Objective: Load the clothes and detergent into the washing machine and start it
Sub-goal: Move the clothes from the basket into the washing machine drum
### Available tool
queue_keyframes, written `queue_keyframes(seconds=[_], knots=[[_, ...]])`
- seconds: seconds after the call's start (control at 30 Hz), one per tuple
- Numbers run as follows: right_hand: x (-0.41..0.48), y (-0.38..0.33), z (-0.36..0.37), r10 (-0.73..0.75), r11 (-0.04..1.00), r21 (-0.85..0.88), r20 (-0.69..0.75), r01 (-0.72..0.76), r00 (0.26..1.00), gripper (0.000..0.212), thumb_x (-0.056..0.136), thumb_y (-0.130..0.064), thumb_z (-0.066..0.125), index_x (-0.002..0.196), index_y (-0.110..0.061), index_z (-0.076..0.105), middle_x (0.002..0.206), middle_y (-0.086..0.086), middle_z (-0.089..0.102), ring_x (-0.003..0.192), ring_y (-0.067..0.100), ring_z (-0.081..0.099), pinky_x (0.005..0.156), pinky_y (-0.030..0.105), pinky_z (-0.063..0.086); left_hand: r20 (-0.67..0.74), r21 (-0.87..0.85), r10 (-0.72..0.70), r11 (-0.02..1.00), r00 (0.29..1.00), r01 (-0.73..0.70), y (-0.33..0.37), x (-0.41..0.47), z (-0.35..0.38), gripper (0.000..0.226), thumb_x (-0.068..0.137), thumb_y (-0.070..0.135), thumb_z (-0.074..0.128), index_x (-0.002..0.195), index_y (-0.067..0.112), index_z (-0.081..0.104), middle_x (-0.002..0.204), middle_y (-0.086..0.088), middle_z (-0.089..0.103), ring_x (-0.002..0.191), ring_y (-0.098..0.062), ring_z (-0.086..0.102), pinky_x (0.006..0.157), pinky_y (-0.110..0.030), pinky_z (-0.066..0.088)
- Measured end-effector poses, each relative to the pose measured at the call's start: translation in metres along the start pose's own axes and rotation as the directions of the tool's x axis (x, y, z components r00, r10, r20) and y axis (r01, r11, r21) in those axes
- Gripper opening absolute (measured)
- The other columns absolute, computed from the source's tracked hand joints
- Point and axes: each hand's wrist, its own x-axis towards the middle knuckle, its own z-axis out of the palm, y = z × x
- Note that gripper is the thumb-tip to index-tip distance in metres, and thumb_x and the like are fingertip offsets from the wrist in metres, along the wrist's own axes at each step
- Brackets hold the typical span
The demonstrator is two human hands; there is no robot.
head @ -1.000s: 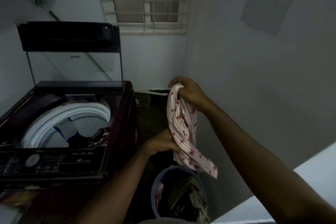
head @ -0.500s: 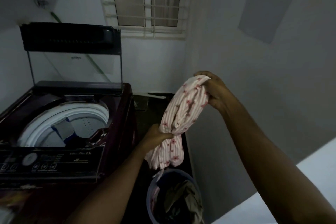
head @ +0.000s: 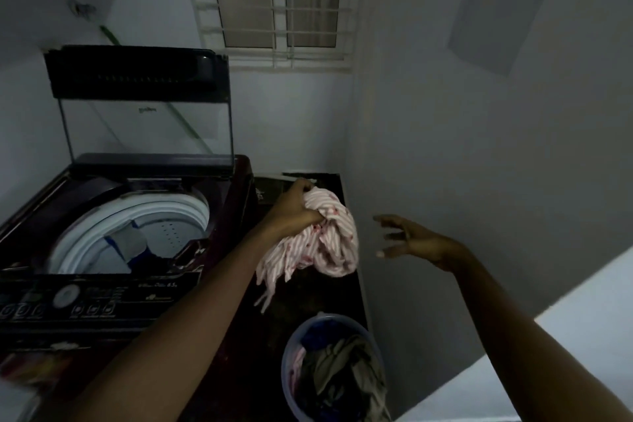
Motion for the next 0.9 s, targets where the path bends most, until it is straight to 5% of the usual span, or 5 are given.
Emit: queue_keyframes(seconds=[0.27, 0.4, 0.57, 0.73, 0.9], knots=[[0.025, -0.051, 0.073, -0.412, 0.907, 0.034, -0.125, 0.419, 0.902, 0.089, 0.074, -0.019, 0.083, 0.146, -0.017, 0.029, 0.145, -0.004, 0.045, 0.131, 0.003, 0.044, 0.110, 0.025, 0.036, 0.012, -0.398, 0.051, 0.917, 0.999, -0.042, 0.042, -0.001, 0.013, 0.064, 0.058, 0.005, 0.067, 0.114, 0.012, 0.038, 0.093, -0.003, 0.051, 0.077, -0.008, 0.052, 0.060, -0.014, 0.046], [0.033, -0.062, 0.088, -0.361, 0.860, 0.199, -0.414, 0.470, 0.836, 0.069, 0.074, -0.020, 0.071, 0.136, -0.014, 0.042, 0.135, 0.007, 0.054, 0.118, 0.010, 0.056, 0.101, 0.026, 0.046, -0.033, -0.619, 0.033, 0.784, 0.999, -0.046, 0.043, -0.004, 0.003, 0.067, 0.061, 0.010, 0.066, 0.124, 0.014, 0.043, 0.105, -0.004, 0.057, 0.092, -0.015, 0.061, 0.075, -0.023, 0.050], [0.046, -0.088, 0.101, -0.226, 0.659, 0.489, -0.596, 0.572, 0.771, 0.056, 0.068, -0.012, 0.069, 0.119, -0.024, 0.051, 0.121, 0.006, 0.061, 0.110, 0.022, 0.061, 0.093, 0.037, 0.052, -0.102, -0.517, 0.059, 0.850, 0.993, -0.103, 0.014, -0.006, -0.003, 0.066, 0.079, 0.056, 0.067, 0.134, 0.023, 0.054, 0.127, 0.004, 0.065, 0.118, -0.012, 0.061, 0.102, -0.035, 0.048], [0.077, -0.119, 0.132, -0.089, 0.452, 0.741, -0.517, 0.497, 0.851, 0.064, 0.073, -0.022, 0.075, 0.132, -0.019, 0.050, 0.125, 0.016, 0.062, 0.112, 0.035, 0.062, 0.095, 0.056, 0.049, -0.158, -0.661, 0.017, 0.741, 0.987, -0.118, 0.007, -0.008, -0.014, 0.070, 0.086, 0.062, 0.054, 0.137, 0.014, 0.054, 0.133, -0.009, 0.062, 0.124, -0.024, 0.059, 0.108, -0.047, 0.043], [0.097, -0.165, 0.169, -0.121, 0.396, 0.783, -0.473, 0.479, 0.873, 0.056, 0.085, -0.035, 0.070, 0.134, -0.019, 0.050, 0.123, 0.012, 0.065, 0.110, 0.028, 0.065, 0.090, 0.043, 0.054, -0.273, -0.627, -0.072, 0.770, 0.959, -0.120, -0.001, 0.001, -0.057, 0.056, 0.093, 0.059, 0.048, 0.132, 0.020, 0.059, 0.125, -0.002, 0.067, 0.116, -0.017, 0.064, 0.105, -0.047, 0.048]])
